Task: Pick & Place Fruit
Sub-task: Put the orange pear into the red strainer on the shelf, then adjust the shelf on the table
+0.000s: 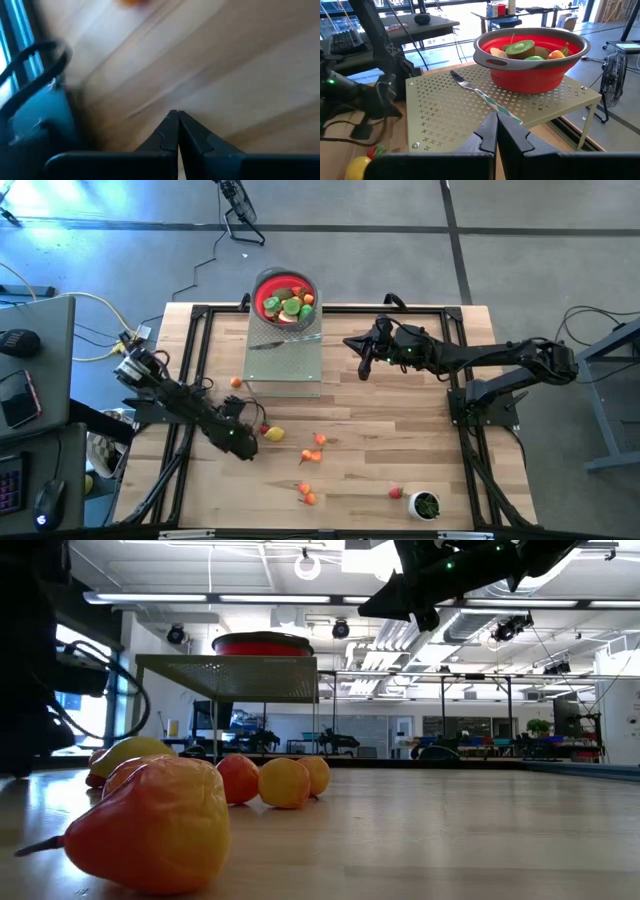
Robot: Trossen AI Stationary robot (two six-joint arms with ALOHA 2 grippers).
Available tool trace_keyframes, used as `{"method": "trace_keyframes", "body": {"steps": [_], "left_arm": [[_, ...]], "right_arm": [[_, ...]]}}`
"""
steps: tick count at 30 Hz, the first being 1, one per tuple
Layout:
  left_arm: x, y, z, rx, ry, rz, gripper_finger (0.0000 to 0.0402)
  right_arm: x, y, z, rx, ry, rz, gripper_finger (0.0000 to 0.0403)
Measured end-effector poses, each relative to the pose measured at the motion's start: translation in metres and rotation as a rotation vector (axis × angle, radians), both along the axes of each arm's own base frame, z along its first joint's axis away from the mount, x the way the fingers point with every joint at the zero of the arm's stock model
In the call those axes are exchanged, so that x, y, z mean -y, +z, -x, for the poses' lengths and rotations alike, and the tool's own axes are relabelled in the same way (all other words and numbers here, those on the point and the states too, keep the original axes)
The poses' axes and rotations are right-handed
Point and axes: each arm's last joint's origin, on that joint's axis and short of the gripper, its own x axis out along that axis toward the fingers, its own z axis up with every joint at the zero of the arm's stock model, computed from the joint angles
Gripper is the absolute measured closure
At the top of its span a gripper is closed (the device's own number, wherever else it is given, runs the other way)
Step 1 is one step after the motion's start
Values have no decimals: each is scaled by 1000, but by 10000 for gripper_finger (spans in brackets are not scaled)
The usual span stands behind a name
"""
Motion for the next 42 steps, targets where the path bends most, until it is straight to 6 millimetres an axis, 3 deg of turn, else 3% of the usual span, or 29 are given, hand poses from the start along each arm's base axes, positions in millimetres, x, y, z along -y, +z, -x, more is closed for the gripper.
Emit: {"method": "trace_keyframes", "body": {"steps": [6,13,17,29,42], "left_arm": [[14,17,-19,86,-30,126,402],[19,64,-33,123,-80,-3,402],[20,79,-35,104,-85,-26,402],[24,91,-28,177,-130,-55,402],[39,113,4,342,-169,-98,402]], "right_arm": [[0,-1,0,-10,3,-3,400],[0,-2,0,-16,6,-5,400],[-1,-2,0,-23,25,-10,400],[-1,-5,1,-50,29,-17,401],[-1,-5,1,-53,29,-18,401]]}}
